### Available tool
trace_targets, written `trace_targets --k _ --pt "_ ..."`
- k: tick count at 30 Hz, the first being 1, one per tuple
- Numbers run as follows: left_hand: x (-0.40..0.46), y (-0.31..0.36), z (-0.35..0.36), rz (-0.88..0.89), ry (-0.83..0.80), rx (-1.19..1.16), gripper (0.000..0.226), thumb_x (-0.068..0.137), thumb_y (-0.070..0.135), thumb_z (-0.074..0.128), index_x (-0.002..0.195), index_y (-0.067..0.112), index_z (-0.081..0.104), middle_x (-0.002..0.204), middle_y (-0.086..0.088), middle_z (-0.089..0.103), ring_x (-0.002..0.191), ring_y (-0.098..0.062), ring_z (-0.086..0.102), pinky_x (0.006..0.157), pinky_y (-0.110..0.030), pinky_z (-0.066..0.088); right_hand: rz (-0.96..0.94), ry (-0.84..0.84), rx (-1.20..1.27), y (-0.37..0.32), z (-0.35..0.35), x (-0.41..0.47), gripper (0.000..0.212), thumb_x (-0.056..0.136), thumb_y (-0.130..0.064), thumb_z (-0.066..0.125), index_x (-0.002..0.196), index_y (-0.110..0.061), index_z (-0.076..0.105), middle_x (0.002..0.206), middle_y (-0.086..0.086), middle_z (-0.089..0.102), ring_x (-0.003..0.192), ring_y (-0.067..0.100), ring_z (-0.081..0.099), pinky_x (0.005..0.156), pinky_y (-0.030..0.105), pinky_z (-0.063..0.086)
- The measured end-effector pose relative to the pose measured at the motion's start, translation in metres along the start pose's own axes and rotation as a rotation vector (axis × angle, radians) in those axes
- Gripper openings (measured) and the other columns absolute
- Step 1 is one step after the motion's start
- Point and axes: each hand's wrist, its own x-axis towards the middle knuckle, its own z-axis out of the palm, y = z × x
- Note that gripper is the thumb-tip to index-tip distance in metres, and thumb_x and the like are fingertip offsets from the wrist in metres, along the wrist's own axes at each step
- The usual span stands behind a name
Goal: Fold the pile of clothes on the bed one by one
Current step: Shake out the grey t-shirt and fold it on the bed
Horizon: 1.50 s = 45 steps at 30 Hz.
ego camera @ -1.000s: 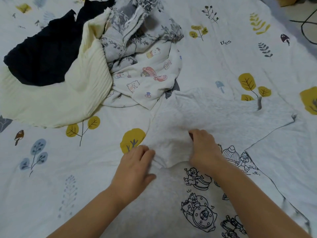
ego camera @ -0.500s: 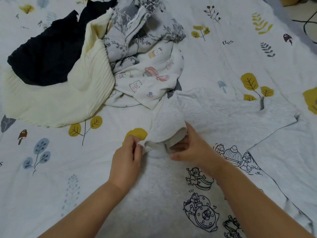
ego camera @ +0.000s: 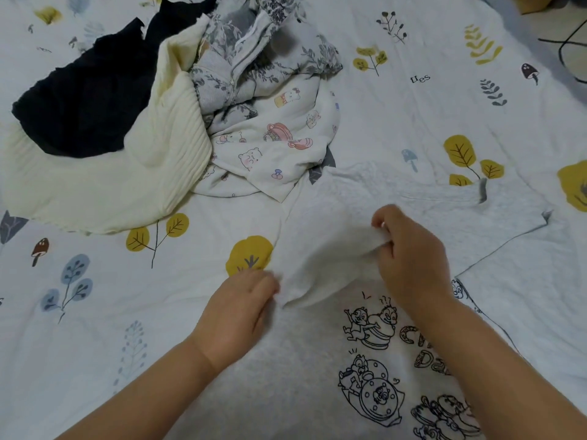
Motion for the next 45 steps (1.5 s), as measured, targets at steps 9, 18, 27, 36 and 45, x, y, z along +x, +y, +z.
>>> trace_targets --k 9,18,27,36,45 --pt "0.01 0.013 0.006 -0.393 0.204 -0.059 0.035 0.088 0.036 0.034 0.073 0.012 0.056 0.077 0.0 0.048 0.071 -0.021 0.047 0.066 -0.036 0.041 0.308 -0.243 0.096 0.006 -0.004 0.026 0.028 0.093 -0.023 0.048 0.118 -0.014 0.05 0.102 0.0 0.053 0.092 0.02 0.051 0.076 0.03 0.04" --pt "0.028 0.013 0.012 -0.691 -0.061 -0.035 0.014 0.093 0.026 0.047 0.084 0.018 0.041 0.078 -0.002 0.057 0.075 -0.026 0.055 0.062 -0.032 0.034 0.296 -0.243 -0.024 0.0 0.038 0.074 0.019 0.092 -0.016 0.051 0.075 -0.01 0.045 0.088 0.012 0.057 0.09 0.032 0.056 0.071 0.031 0.039" --pt "0.047 0.03 0.036 -0.274 0.106 0.191 0.052 0.084 0.028 0.041 0.132 0.007 0.04 0.137 -0.017 0.048 0.125 -0.029 0.038 0.099 -0.042 0.031 -0.039 -0.071 -0.293 -0.017 0.067 0.046 0.06 0.097 -0.029 0.034 0.15 -0.014 0.011 0.158 0.011 0.008 0.145 0.027 0.005 0.114 0.051 0.006" --pt "0.049 0.022 0.057 -0.294 -0.326 0.275 0.076 0.089 0.06 -0.004 0.148 0.019 0.019 0.155 -0.004 0.018 0.143 -0.022 0.018 0.113 -0.044 0.007 -0.066 -0.382 -0.441 0.018 0.082 0.029 0.064 0.097 -0.051 0.017 0.149 -0.025 -0.011 0.157 -0.001 -0.017 0.144 0.019 -0.017 0.114 0.048 -0.011" --pt "0.057 0.063 0.014 -0.4 -0.262 0.233 0.054 0.094 0.037 0.039 0.142 0.017 0.025 0.152 -0.007 0.02 0.14 -0.023 0.019 0.113 -0.046 0.01 0.021 -0.069 -0.238 0.012 0.034 -0.019 0.044 0.088 -0.012 0.051 0.131 -0.003 0.046 0.135 0.021 0.044 0.125 0.038 0.041 0.102 0.05 0.032"
